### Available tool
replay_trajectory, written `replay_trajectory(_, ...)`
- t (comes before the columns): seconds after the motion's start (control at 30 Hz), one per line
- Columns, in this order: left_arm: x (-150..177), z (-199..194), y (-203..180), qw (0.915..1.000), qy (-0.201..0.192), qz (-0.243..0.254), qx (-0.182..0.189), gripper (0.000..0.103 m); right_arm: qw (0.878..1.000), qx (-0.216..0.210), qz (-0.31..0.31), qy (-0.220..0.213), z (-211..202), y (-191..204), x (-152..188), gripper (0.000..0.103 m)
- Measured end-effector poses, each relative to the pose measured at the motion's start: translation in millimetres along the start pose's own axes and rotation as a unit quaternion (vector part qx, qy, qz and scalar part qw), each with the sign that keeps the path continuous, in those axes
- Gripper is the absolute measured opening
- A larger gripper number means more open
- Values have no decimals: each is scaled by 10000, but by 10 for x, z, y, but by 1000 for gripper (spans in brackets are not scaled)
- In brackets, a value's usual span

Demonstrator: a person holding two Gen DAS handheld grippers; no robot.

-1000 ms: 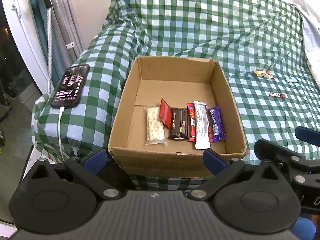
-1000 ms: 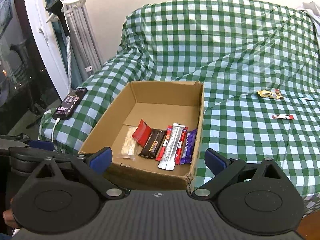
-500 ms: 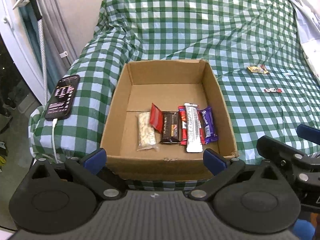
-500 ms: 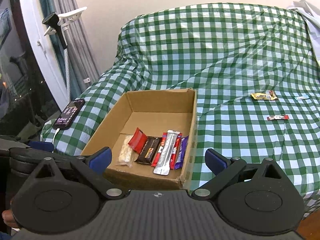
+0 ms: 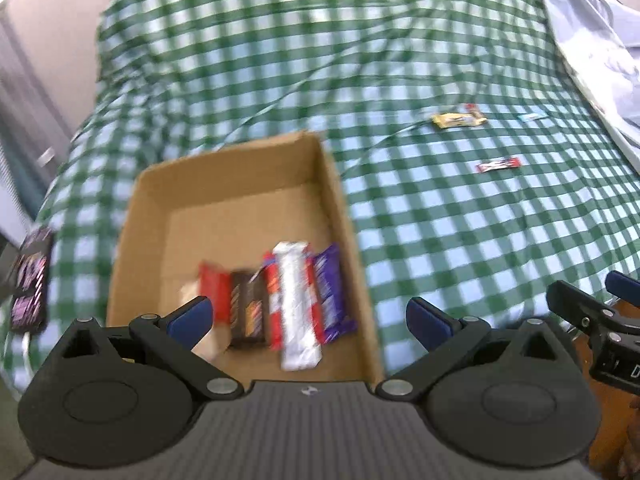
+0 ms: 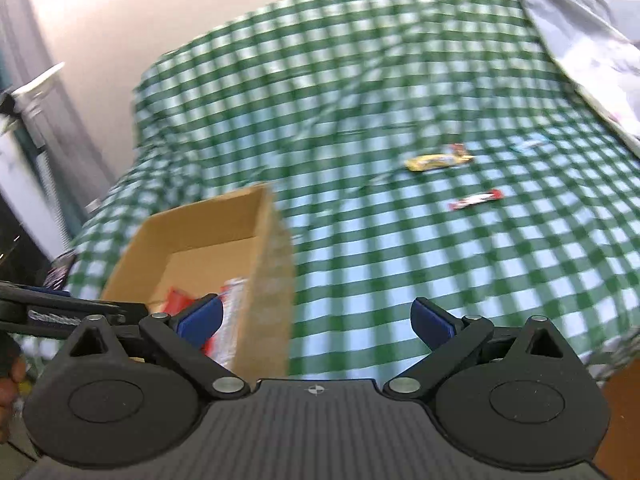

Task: Organize snacks
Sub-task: 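Grasp the yellow bar with left tool while right tool grasps blue stick pack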

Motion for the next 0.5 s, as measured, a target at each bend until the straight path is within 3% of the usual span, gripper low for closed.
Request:
replay_trajectory(0.27, -1011, 564, -889, 9963, -335, 742, 260, 103, 9959, 796, 376, -223, 291, -1085, -385, 100)
replay_trajectory(0.5, -1916, 1484, -1806, 9892, -449, 1240, 639, 103, 9894, 1267, 597, -382, 853, -2196, -848, 100)
Point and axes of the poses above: each gripper's, at about its wrist camera, not at the fingertips, and z roughly the way its jaws point, y to its left, x to its underside, the point moved 9 cm from there along z, roughly the way its jaws point, and after that the axes turned 5 degrees about -x, right-handed, at the moved point
